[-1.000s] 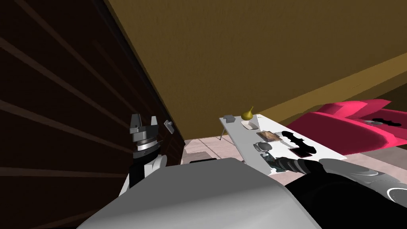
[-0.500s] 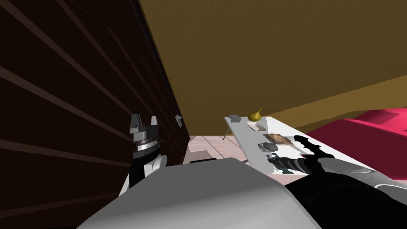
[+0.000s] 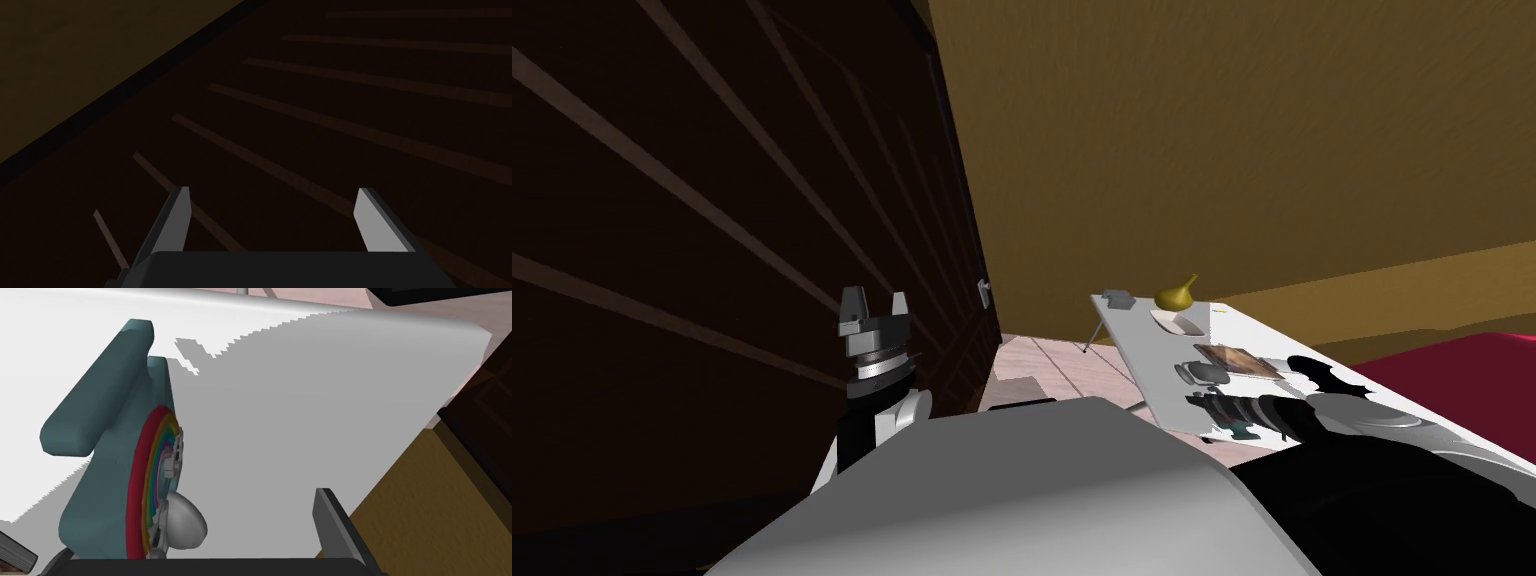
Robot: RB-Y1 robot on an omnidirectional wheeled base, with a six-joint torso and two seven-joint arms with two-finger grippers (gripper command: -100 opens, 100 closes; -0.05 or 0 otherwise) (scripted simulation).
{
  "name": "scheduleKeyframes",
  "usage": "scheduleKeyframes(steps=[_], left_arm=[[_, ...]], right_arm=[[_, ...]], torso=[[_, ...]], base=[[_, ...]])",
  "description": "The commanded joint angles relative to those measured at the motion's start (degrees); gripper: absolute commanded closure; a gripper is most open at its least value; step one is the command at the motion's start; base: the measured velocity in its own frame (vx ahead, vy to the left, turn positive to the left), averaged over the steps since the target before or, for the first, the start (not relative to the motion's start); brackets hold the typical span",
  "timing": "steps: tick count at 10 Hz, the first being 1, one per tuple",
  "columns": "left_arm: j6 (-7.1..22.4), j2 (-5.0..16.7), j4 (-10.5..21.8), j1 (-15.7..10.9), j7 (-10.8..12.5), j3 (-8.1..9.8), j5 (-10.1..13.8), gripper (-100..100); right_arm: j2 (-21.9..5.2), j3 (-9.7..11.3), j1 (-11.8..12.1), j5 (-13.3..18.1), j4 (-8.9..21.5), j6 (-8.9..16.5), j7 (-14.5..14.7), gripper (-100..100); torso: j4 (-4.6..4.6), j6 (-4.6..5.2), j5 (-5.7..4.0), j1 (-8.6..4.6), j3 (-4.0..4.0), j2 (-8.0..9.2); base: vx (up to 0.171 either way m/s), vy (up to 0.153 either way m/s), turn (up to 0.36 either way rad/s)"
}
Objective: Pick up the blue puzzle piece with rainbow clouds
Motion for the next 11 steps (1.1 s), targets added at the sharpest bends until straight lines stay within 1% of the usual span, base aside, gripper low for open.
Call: scheduleKeyframes(steps=[1, 2, 3, 7, 8, 9, 10, 11], left_arm=[[0.0, 0.0, 0.0, 0.0, 0.0, 0.0, 0.0, 0], [0.0, 0.0, 0.0, 0.01, 0.0, 0.01, 0.0, 0], [0.0, 0.01, 0.0, 0.02, 0.0, 0.01, 0.0, 0], [-0.01, 0.01, -0.01, 0.02, 0.0, 0.01, 0.0, 0], [-0.01, 0.01, -0.01, 0.02, 0.0, 0.01, 0.0, 0], [-0.01, 0.01, -0.01, 0.02, 0.0, 0.01, 0.0, 0], [-0.01, 0.01, -0.01, 0.06, 0.0, 0.03, 0.0, 0], [-0.01, 0.02, -0.01, 0.05, 0.0, 0.03, 0.0, 0]], right_arm=[[0.36, 0.14, -0.75, 0.26, 1.63, -0.36, -1.24, -100], [0.23, -0.03, -0.34, 0.09, 0.98, -0.29, -0.81, -100], [0.25, -0.03, -0.33, 0.09, 1.07, -0.33, -0.94, 100], [0.29, -0.01, -0.3, 0.07, 1.08, -0.3, -0.99, 100], [0.29, -0.02, -0.29, 0.07, 1.09, -0.29, -1.0, 0], [-1.12, -0.61, 2.57, -1.87, -1.77, 1.01, 1.87, 100], [-1.12, -0.61, 2.78, -1.87, -2.65, 1.01, 2.27, 100], [-2.6, -1.36, 5.02, -3.99, -4.5, 2.39, 4.48, 100]], torso=[[0.0, 0.0, 0.0, 0.0, 0.0, 0.0], [-0.04, 0.06, -0.01, -0.11, -0.11, -0.21], [-0.09, 0.04, -0.04, -0.24, -0.24, -0.42], [-0.14, -0.01, -0.07, -0.4, -0.36, -0.62], [-0.14, -0.02, -0.07, -0.41, -0.36, -0.63], [-0.14, -0.02, -0.08, -0.42, -0.36, -0.63], [-0.21, 0.16, -0.04, -0.59, -0.56, -1.01], [-0.27, 0.03, -0.12, -0.65, -0.7, -1.23]], base=[[-0.082, 0.054, 0.047], [-0.024, 0.019, -0.007], [-0.008, 0.005, -0.002], [0.0, 0.001, 0.001], [0.0, 0.0, 0.0], [0.163, -0.058, -0.326], [0.213, -0.066, -0.339], [0.228, -0.121, -0.407]])
